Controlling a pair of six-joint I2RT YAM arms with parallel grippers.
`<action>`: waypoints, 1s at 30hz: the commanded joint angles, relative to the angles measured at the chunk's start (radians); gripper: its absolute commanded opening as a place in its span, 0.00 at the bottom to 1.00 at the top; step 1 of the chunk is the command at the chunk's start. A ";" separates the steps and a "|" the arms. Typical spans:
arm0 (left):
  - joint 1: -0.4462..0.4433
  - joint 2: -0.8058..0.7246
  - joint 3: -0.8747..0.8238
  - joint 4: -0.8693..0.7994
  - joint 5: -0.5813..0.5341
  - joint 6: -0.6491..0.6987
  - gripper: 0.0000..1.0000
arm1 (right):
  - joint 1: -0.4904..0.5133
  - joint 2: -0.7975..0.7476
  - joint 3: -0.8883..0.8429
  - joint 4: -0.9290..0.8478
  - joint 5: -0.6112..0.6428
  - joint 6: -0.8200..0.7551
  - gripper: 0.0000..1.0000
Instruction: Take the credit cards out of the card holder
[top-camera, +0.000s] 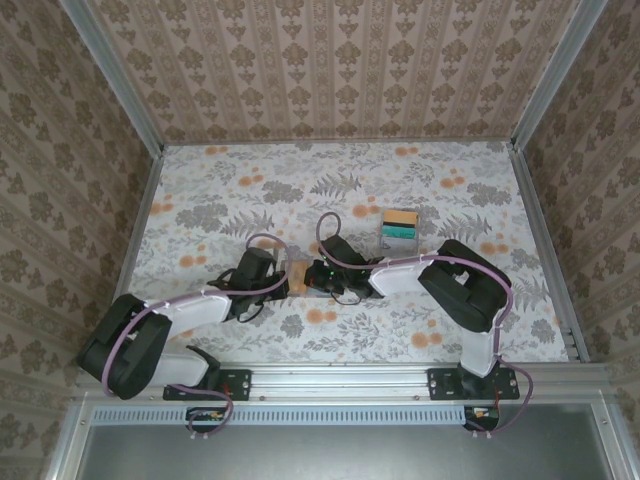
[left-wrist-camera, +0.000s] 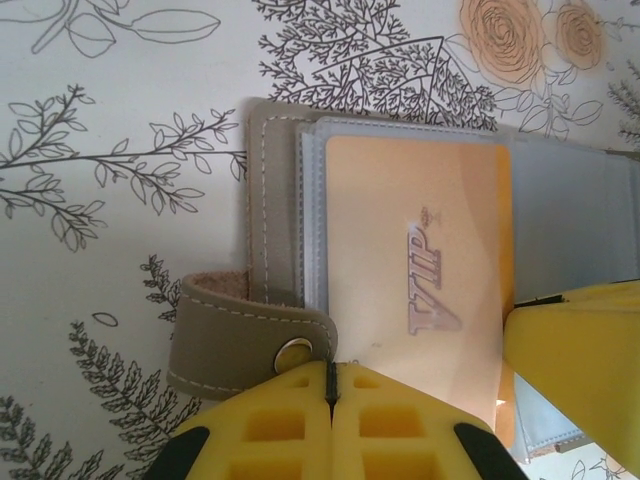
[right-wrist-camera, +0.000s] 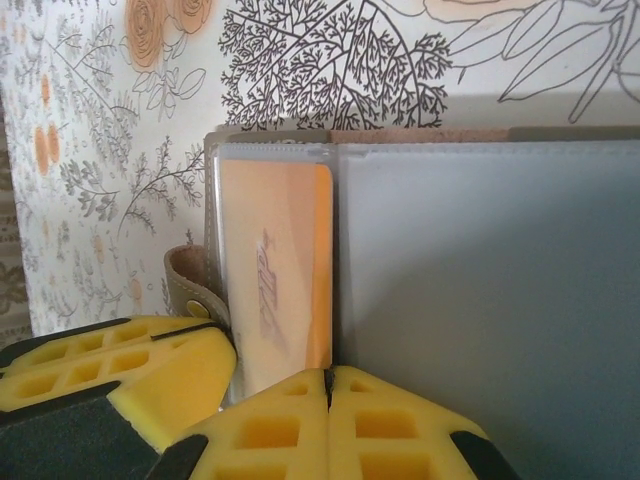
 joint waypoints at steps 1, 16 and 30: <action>-0.002 0.021 0.012 -0.135 -0.055 -0.021 0.00 | -0.009 -0.010 -0.037 0.047 -0.029 0.023 0.00; 0.008 0.045 0.022 -0.139 -0.043 -0.028 0.00 | -0.044 -0.054 -0.093 0.069 -0.062 0.004 0.06; 0.004 0.066 0.038 -0.143 -0.027 -0.017 0.00 | -0.044 0.016 -0.046 0.112 -0.106 0.003 0.18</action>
